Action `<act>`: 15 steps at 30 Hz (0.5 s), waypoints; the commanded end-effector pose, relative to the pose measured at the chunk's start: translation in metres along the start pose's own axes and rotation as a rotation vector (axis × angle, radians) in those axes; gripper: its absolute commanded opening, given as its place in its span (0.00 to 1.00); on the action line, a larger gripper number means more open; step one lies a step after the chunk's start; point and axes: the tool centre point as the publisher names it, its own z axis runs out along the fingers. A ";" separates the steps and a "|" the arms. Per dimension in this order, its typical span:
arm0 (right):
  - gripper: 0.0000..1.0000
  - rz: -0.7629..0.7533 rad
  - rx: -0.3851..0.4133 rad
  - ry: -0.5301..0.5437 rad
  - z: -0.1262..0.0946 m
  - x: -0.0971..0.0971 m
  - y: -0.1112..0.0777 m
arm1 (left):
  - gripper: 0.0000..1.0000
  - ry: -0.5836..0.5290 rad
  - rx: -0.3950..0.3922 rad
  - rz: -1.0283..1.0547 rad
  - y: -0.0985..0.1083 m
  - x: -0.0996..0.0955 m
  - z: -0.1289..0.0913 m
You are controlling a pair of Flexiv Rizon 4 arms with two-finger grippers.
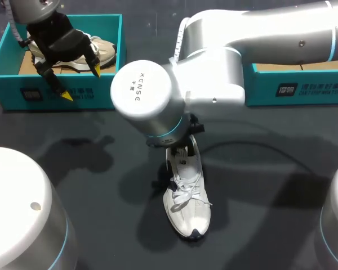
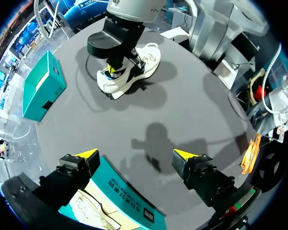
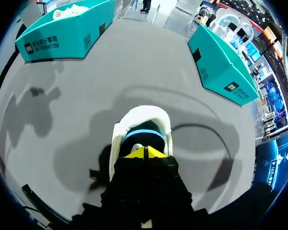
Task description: Take the shoe out of the shoebox, open the shoe tongue, remove and reinsert the insole, then place the shoe into the shoebox
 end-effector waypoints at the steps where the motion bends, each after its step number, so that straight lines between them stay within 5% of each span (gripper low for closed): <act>1: 0.00 0.004 -0.036 0.037 0.014 -0.001 -0.003 | 1.00 0.002 -0.002 0.000 0.000 0.000 0.000; 10: 0.00 -0.002 0.008 0.099 0.043 0.007 -0.006 | 1.00 0.002 -0.002 0.000 0.000 0.000 0.000; 15: 0.00 0.021 0.005 0.087 0.031 0.000 -0.013 | 1.00 0.002 -0.002 0.000 0.000 0.000 0.000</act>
